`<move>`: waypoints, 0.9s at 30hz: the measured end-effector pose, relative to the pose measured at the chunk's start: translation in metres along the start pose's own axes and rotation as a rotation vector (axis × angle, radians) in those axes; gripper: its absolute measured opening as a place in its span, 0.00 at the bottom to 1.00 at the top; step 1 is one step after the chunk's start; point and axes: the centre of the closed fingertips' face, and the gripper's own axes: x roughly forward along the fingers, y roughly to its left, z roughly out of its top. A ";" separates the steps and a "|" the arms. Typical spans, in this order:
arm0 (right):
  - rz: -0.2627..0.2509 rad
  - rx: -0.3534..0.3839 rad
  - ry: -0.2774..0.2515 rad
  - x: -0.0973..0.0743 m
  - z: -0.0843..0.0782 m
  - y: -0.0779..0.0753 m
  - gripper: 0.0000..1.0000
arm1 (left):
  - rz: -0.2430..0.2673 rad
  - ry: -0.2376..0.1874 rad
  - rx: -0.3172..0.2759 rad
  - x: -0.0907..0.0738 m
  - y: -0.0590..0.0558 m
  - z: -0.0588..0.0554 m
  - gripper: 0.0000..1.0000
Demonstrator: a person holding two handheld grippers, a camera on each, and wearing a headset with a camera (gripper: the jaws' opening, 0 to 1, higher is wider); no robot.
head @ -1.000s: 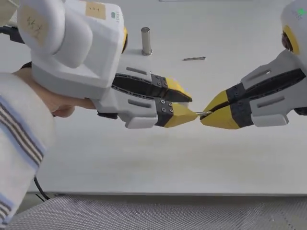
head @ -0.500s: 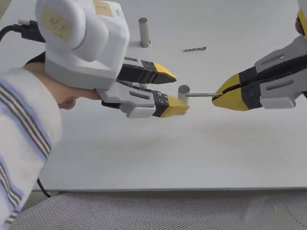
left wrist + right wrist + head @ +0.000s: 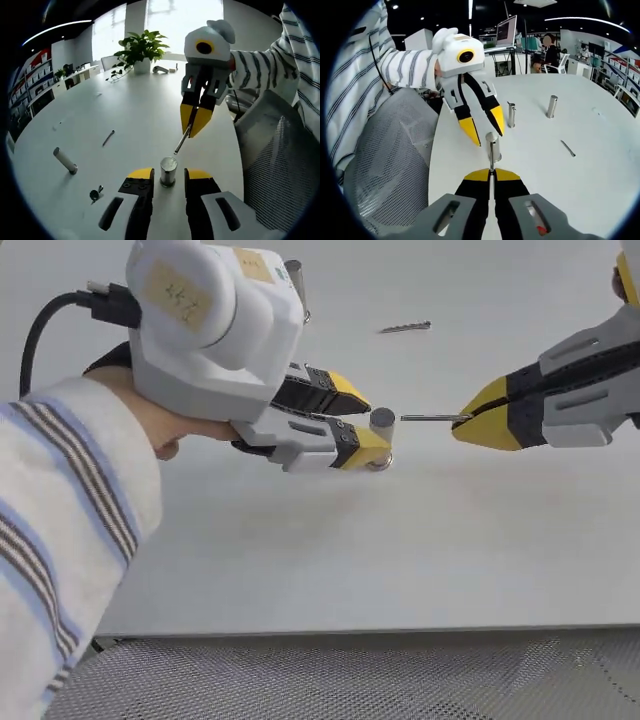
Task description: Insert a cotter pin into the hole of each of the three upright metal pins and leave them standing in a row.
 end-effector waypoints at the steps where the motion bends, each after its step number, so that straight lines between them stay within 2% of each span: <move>1: 0.000 0.003 -0.001 0.001 -0.001 -0.001 0.00 | -0.002 0.003 0.003 0.000 0.003 -0.002 0.19; 3: 0.001 0.006 0.000 0.002 -0.001 -0.002 0.00 | -0.004 0.000 0.006 0.000 0.006 -0.003 0.17; 7: 0.005 0.006 0.003 0.004 -0.002 -0.002 0.00 | 0.002 0.014 0.025 0.004 0.001 0.000 0.10; 9: 0.007 0.005 0.002 0.005 -0.002 -0.002 0.00 | -0.006 0.034 -0.005 0.003 0.000 -0.003 0.10; 10: 0.008 0.005 0.001 0.006 -0.002 -0.002 0.00 | -0.010 0.026 -0.013 0.004 0.007 -0.003 0.10; 15: 0.016 0.002 0.002 0.010 0.000 0.001 0.00 | -0.015 0.028 -0.009 0.003 0.012 -0.006 0.10; 17: 0.018 0.002 0.001 0.011 0.000 0.002 0.00 | -0.012 0.031 -0.004 0.005 0.005 -0.003 0.10; 19: 0.021 0.000 0.000 0.014 0.001 0.002 0.00 | -0.012 0.032 0.002 0.005 0.004 -0.002 0.10; 22: 0.017 -0.007 0.010 0.017 -0.001 0.000 0.00 | -0.015 0.030 -0.019 0.005 0.007 -0.004 0.10; 27: 0.024 -0.012 0.005 0.019 -0.001 -0.004 0.00 | -0.013 0.032 -0.010 0.004 0.010 -0.006 0.10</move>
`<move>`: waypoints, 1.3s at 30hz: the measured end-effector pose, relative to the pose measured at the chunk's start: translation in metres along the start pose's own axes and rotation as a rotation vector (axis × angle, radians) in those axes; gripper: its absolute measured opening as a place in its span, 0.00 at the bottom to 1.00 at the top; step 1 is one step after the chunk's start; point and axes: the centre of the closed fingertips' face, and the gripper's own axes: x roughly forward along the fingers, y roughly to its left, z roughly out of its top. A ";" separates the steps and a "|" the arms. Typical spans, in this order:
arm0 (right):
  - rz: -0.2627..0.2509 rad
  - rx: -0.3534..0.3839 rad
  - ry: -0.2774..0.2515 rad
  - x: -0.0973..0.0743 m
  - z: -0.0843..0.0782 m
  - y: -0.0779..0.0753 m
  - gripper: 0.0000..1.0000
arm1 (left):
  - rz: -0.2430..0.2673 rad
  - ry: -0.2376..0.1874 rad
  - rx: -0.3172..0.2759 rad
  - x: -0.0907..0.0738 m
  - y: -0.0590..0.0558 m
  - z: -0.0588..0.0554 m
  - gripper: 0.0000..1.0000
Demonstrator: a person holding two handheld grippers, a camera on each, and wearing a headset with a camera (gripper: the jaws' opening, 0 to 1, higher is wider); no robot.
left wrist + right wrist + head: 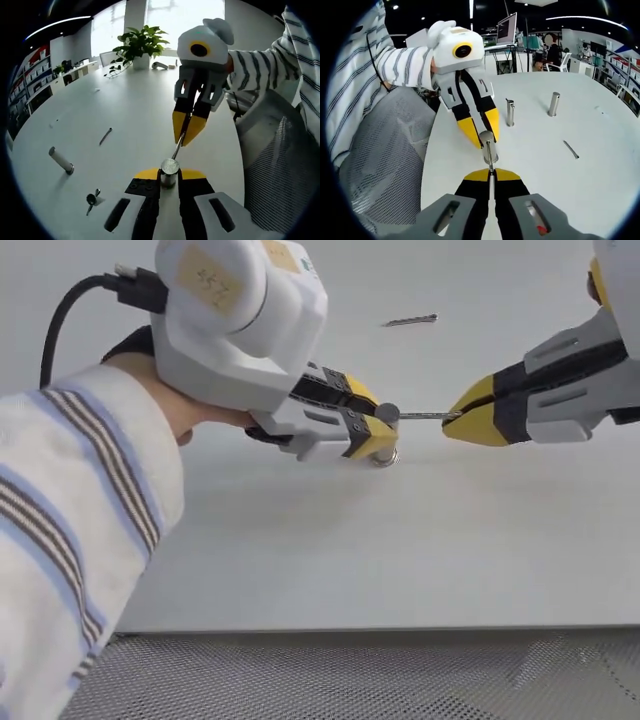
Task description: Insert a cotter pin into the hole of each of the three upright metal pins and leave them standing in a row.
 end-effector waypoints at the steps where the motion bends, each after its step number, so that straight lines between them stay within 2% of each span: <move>1: 0.000 -0.012 0.001 0.001 0.001 -0.001 0.00 | 0.000 0.001 0.001 0.000 -0.002 0.001 0.10; 10: 0.018 -0.053 0.016 0.010 0.005 -0.004 0.00 | -0.002 0.008 0.010 0.001 -0.001 0.000 0.10; 23: 0.053 -0.054 0.010 0.027 0.015 0.002 0.00 | -0.007 0.016 0.006 0.004 -0.002 0.001 0.10; 27: 0.061 -0.071 -0.001 0.028 0.018 0.004 0.00 | -0.006 0.019 0.009 0.004 -0.002 0.001 0.10; 33: 0.064 -0.044 -0.013 0.026 0.018 0.007 0.00 | -0.007 0.023 0.009 0.004 -0.002 0.001 0.10; 37: 0.060 -0.048 0.025 0.022 0.009 0.006 0.08 | -0.007 0.024 0.010 0.004 -0.003 0.001 0.10; 39: 0.057 -0.045 0.030 0.020 0.008 0.006 0.09 | -0.007 0.025 0.013 0.004 -0.002 0.001 0.10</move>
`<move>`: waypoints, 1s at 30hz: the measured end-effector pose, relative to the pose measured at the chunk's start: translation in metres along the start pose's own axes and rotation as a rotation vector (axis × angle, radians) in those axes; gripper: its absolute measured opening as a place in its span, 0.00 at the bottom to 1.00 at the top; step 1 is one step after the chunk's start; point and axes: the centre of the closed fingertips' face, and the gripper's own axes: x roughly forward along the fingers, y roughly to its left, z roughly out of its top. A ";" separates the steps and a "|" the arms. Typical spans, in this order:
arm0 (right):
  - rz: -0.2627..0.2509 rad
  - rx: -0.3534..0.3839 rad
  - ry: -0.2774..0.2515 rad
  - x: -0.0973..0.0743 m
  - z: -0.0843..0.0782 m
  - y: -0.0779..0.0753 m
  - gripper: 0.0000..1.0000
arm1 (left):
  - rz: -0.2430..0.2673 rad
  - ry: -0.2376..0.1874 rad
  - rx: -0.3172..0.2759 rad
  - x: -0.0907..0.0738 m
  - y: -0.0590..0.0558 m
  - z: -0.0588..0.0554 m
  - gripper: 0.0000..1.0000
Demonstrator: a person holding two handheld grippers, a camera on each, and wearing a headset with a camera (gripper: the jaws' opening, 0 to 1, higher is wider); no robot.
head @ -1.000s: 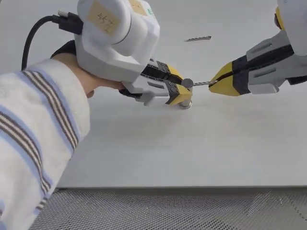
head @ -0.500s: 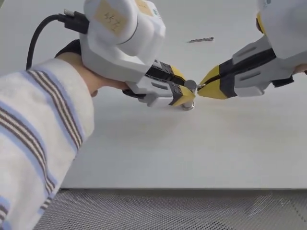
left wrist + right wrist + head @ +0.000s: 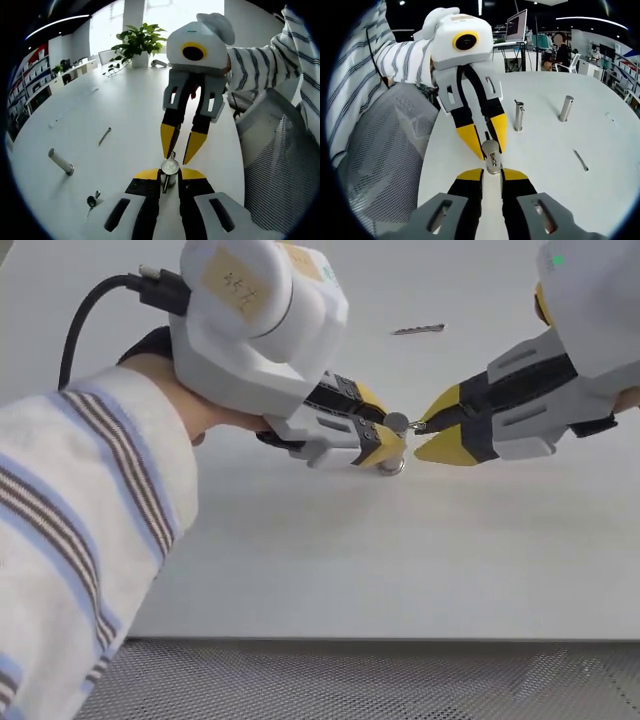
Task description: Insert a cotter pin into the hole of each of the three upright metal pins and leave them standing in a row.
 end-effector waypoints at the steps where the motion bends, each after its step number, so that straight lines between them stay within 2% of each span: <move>1: -0.001 -0.006 0.011 -0.001 -0.003 0.000 0.09 | 0.000 0.000 0.001 0.000 0.000 0.000 0.10; 4: -0.014 -0.029 0.024 -0.004 -0.006 -0.003 0.07 | 0.001 0.002 0.005 0.000 0.000 0.000 0.10; 9: -0.008 -0.030 -0.027 -0.009 0.006 0.000 0.03 | 0.002 0.005 0.010 0.000 0.000 0.000 0.10; 16: -0.033 -0.036 -0.056 -0.008 0.012 -0.002 0.00 | 0.003 0.010 0.008 0.001 -0.001 0.001 0.10; 19: -0.029 -0.030 -0.073 -0.007 0.014 0.001 0.00 | 0.002 0.010 0.012 0.001 0.000 0.001 0.10; 26: -0.036 -0.033 -0.065 -0.007 0.013 -0.001 0.00 | 0.003 0.013 0.019 0.001 -0.002 0.001 0.10; 30: -0.041 -0.031 -0.062 -0.008 0.012 -0.001 0.00 | 0.005 0.021 0.056 0.001 -0.003 0.002 0.10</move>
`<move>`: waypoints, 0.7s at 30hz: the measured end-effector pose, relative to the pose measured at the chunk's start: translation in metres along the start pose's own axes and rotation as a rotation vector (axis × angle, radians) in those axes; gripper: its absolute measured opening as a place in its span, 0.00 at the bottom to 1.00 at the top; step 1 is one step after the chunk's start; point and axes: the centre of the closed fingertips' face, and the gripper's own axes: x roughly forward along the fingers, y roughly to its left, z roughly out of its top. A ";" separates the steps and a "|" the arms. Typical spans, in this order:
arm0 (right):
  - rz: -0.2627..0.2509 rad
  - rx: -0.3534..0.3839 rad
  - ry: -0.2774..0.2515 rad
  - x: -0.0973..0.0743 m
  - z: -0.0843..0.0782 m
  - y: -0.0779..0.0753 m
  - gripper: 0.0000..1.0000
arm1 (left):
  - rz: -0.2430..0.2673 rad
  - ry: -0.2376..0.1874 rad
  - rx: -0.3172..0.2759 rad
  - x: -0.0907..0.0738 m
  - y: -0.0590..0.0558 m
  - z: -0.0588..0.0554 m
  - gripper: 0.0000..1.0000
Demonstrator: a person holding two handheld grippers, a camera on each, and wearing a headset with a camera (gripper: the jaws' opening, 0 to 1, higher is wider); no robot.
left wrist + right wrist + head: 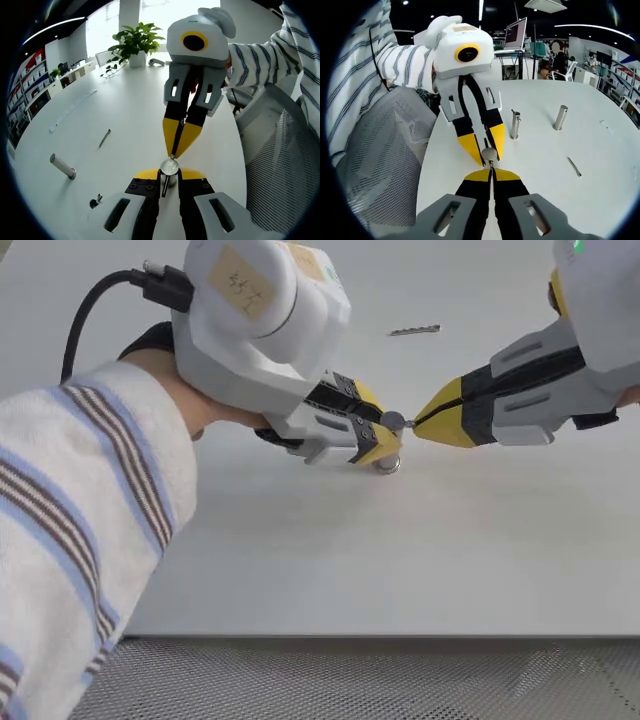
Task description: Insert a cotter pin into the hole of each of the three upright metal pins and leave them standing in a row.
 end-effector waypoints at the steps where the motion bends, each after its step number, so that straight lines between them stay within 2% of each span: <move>1: 0.001 0.004 0.001 0.000 0.000 0.001 0.00 | 0.002 0.002 0.011 0.000 -0.001 0.000 0.10; 4: 0.007 0.010 0.002 -0.001 0.000 0.003 0.00 | 0.008 -0.004 0.003 0.000 -0.001 0.002 0.10; 7: 0.011 0.017 0.002 -0.001 0.000 0.005 0.06 | 0.005 -0.036 -0.005 -0.004 -0.003 0.007 0.13; 9: 0.013 0.012 0.005 0.000 0.000 0.006 0.10 | 0.007 -0.040 -0.001 -0.005 -0.001 0.003 0.18; 11: 0.007 0.011 0.012 0.001 -0.002 0.004 0.13 | 0.013 -0.044 0.007 -0.009 -0.002 0.004 0.28; 13: 0.005 0.010 0.013 0.003 0.000 0.005 0.14 | 0.009 -0.069 -0.006 -0.012 -0.004 0.006 0.38; 16: -0.001 0.006 0.020 0.006 0.000 0.005 0.17 | 0.006 -0.093 -0.023 -0.021 -0.008 0.004 0.42; 19: -0.001 0.005 0.022 0.008 0.002 0.004 0.18 | 0.021 -0.107 -0.016 -0.028 -0.017 0.008 0.43; 20: -0.001 0.004 0.023 0.009 0.003 0.005 0.18 | 0.026 -0.114 -0.017 -0.032 -0.012 0.001 0.45; 21: -0.002 0.001 0.024 0.010 0.003 0.006 0.19 | 0.036 -0.122 -0.015 -0.034 -0.012 0.001 0.47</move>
